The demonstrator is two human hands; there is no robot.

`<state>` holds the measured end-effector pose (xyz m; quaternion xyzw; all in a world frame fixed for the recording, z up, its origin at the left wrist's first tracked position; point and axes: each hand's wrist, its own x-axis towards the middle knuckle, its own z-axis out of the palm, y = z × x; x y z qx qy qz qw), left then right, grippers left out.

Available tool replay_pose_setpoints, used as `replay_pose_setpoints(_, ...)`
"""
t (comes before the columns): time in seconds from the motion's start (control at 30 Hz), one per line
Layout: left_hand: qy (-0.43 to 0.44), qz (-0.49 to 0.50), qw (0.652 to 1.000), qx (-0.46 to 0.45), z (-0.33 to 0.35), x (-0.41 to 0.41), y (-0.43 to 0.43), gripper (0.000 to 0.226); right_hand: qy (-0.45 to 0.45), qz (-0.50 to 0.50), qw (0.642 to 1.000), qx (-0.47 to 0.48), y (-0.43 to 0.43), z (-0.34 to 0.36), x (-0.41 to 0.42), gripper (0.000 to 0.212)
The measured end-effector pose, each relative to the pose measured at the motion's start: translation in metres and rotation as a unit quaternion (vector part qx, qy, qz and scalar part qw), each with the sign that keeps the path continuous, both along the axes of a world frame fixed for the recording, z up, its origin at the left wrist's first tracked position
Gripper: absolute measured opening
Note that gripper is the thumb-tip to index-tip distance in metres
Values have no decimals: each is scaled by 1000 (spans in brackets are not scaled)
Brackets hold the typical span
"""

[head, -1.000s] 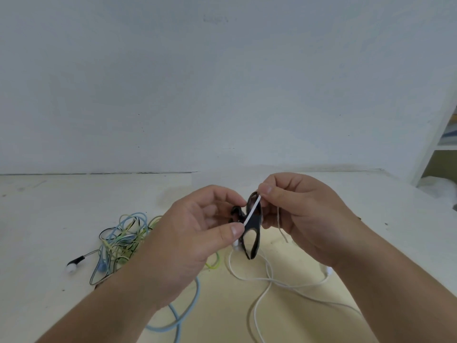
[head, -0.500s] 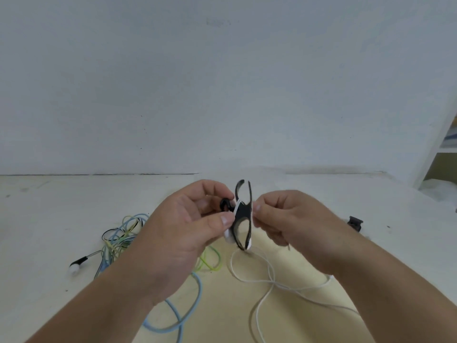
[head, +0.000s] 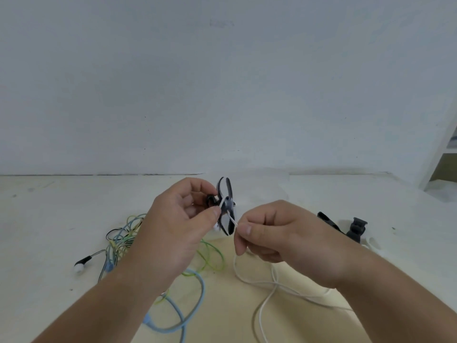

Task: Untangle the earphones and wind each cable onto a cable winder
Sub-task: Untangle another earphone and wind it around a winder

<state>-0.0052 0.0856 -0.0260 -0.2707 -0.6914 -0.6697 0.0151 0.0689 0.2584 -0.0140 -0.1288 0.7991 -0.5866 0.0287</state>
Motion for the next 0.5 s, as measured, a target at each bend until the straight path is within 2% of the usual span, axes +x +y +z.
replay_pose_setpoints(0.13,63,-34,993,-91,-2,3,0,34,30,-34,998,-40,7,8,3,24)
replay_pose_setpoints(0.23,46,-87,990,-102,-1,6,-1,35,73,-136,988,17,14,12,4,25)
replay_pose_setpoints(0.33,22,-132,986,-103,1,8,-2,28,144,-235,957,87,18,12,2,23)
replay_pose_setpoints(0.4,6,-162,981,-111,1,10,-2,20,170,-267,944,94,18,11,0,22)
replay_pose_setpoints(0.5,-2,-182,977,-109,2,10,-1,19,159,-284,941,86,19,10,-1,20)
